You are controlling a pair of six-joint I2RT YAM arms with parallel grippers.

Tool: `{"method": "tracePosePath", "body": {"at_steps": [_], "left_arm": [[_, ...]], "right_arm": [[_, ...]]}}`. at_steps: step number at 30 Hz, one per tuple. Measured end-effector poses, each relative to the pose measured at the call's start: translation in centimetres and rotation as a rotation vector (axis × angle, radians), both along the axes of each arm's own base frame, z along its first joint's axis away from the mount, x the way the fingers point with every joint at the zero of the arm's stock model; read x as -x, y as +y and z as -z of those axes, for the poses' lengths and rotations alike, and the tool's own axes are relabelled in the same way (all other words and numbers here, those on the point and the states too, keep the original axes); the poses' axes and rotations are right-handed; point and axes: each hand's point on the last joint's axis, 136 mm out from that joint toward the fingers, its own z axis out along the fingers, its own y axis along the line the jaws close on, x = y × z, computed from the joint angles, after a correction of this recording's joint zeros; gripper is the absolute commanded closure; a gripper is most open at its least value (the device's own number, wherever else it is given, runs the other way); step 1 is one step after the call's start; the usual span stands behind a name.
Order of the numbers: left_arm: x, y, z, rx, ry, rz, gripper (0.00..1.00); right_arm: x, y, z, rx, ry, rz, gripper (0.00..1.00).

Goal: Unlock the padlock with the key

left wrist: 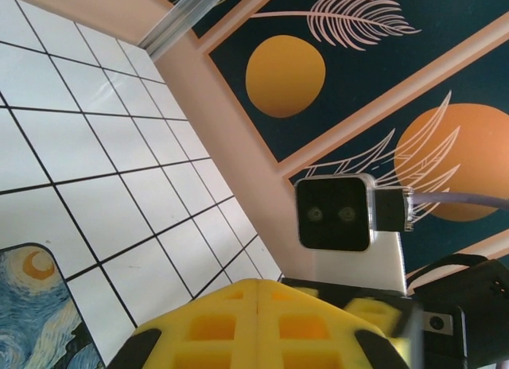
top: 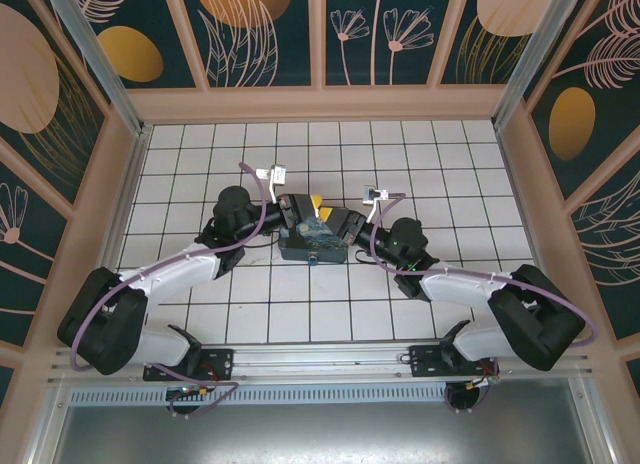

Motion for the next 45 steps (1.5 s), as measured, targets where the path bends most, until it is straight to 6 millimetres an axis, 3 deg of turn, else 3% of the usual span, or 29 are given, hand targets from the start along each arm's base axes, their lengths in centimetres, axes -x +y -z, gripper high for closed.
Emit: {"method": "tracePosePath", "body": {"at_steps": [4, 14, 21, 27, 45], "left_arm": [[-0.3, 0.5, 0.4, -0.006, 0.006, -0.037, 1.00], [-0.7, 1.4, -0.2, 0.036, 0.012, -0.107, 1.00], [-0.8, 1.8, -0.9, 0.064, 0.011, -0.129, 1.00], [-0.8, 1.9, -1.1, 0.074, 0.006, -0.136, 1.00], [-0.9, 2.0, -1.0, 0.072, 0.007, -0.144, 1.00]], "right_arm": [[0.1, -0.7, 0.0, -0.008, -0.002, 0.024, 0.55], [0.0, -1.8, -0.8, -0.048, -0.028, 0.079, 0.52], [-0.7, -0.5, 0.4, -0.053, -0.007, 0.075, 0.54], [-1.1, 1.0, 0.0, -0.079, -0.020, 0.054, 0.58], [-0.5, 2.0, 0.0, -0.112, -0.022, 0.022, 0.63]]}}
